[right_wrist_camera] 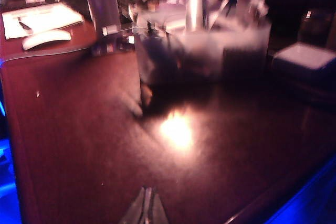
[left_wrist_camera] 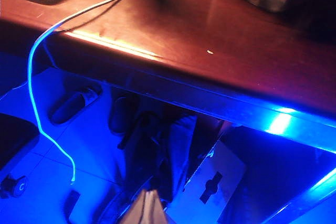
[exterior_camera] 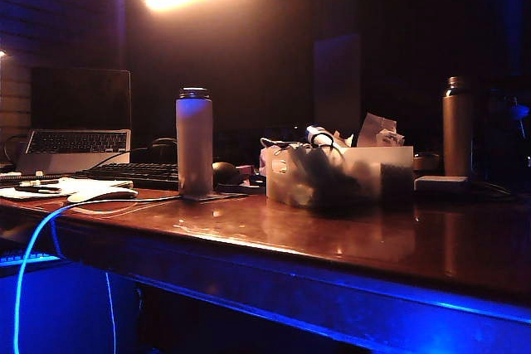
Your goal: Pick up the liquid glue and place it into the translucent box.
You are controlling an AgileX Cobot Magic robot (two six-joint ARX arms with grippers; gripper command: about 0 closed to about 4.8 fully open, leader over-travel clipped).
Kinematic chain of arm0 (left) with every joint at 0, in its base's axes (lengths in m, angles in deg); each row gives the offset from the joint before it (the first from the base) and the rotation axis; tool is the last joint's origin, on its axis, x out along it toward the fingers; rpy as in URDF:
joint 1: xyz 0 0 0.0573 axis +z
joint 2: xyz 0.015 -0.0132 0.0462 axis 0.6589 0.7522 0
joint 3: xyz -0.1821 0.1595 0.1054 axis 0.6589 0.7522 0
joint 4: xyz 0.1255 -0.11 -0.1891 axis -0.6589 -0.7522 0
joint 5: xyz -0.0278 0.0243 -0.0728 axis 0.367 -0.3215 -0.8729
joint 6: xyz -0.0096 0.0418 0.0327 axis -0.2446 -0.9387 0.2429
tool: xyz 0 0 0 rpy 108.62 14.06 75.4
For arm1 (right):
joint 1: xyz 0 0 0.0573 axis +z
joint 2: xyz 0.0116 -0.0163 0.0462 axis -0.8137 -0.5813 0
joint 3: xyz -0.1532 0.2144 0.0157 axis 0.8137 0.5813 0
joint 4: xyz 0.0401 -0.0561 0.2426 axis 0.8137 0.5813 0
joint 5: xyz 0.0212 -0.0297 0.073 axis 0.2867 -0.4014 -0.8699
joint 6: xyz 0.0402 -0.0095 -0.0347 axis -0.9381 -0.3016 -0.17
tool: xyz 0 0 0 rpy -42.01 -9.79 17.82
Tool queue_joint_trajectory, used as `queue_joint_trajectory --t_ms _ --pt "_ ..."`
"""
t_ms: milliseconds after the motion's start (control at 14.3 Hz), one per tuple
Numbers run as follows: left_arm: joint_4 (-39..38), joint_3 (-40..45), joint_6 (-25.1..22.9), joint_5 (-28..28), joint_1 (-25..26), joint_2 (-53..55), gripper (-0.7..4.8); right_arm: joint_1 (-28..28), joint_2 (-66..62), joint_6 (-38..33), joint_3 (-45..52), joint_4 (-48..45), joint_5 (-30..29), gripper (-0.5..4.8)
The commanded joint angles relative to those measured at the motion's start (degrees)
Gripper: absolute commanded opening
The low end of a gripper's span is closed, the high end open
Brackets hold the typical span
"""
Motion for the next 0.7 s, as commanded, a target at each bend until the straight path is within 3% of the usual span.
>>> queue_joint_trajectory --t_ms 70,280,700 --pt "0.3 -0.1 -0.1 -0.2 0.0 0.0 -0.05 -2.2 0.1 0.2 0.2 0.7 1.7 -0.01" --pt "0.3 -0.1 0.0 -0.2 0.0 0.0 -0.05 -5.0 0.1 0.2 0.2 2.6 1.7 -0.01" --pt "0.3 -0.1 -0.1 -0.2 0.0 0.0 -0.05 -5.0 0.1 0.2 0.2 2.6 1.5 -0.01"
